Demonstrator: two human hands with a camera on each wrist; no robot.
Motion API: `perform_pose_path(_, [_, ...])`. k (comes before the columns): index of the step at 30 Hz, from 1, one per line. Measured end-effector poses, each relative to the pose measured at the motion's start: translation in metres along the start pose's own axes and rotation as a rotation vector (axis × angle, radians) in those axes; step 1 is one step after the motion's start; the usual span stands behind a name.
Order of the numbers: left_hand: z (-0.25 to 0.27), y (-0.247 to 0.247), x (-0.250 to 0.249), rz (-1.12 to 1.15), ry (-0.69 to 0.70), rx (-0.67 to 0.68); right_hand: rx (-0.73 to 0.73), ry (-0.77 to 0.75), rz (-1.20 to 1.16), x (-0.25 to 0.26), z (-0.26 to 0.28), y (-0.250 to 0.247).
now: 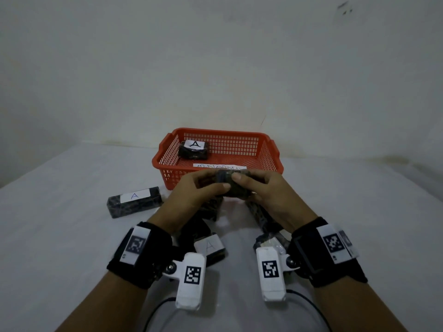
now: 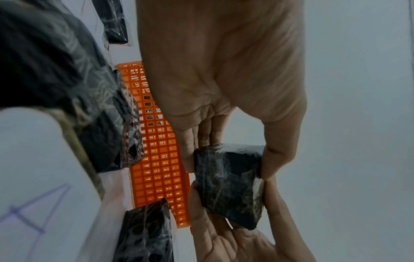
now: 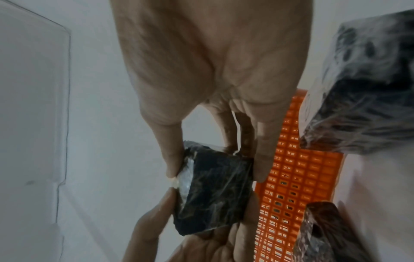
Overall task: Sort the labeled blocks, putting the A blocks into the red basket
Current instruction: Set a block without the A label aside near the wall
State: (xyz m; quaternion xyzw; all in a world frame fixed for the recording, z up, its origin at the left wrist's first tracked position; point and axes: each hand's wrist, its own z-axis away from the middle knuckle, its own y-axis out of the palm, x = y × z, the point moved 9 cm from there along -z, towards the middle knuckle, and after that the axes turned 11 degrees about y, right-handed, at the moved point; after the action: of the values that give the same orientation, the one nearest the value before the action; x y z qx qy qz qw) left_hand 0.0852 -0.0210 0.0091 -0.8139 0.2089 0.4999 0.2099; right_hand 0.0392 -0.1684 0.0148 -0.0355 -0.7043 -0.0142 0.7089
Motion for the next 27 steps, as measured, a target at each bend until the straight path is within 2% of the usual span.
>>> perform_pose_path(3, [0.002,0.001,-0.006,0.032,0.014,0.02,-0.02,-0.04,0.005,0.007,0.005,0.001])
perform_pose_path(7, [0.001,-0.008,-0.01,0.055,0.052,-0.063,0.029,-0.048,0.0,0.01,0.009,0.005])
perform_pose_path(11, [0.004,-0.008,-0.008,0.116,0.032,-0.038,0.008,-0.072,0.038,0.012,0.012,0.004])
perform_pose_path(14, [0.005,-0.013,-0.013,0.078,0.066,-0.09,0.011,-0.078,0.04,0.014,0.012,0.005])
perform_pose_path(17, [0.007,-0.016,-0.017,0.085,0.106,-0.12,0.081,-0.014,-0.026,0.011,0.013,0.013])
perform_pose_path(21, [0.008,-0.008,-0.024,0.083,0.146,-0.044,0.051,0.067,-0.099,0.005,0.01,0.012])
perform_pose_path(25, [0.008,0.002,-0.014,0.114,0.063,0.012,-0.029,0.014,-0.114,0.005,0.011,0.003])
perform_pose_path(27, [0.007,0.003,-0.013,0.112,0.037,-0.025,-0.049,-0.008,-0.112,0.006,0.011,0.0])
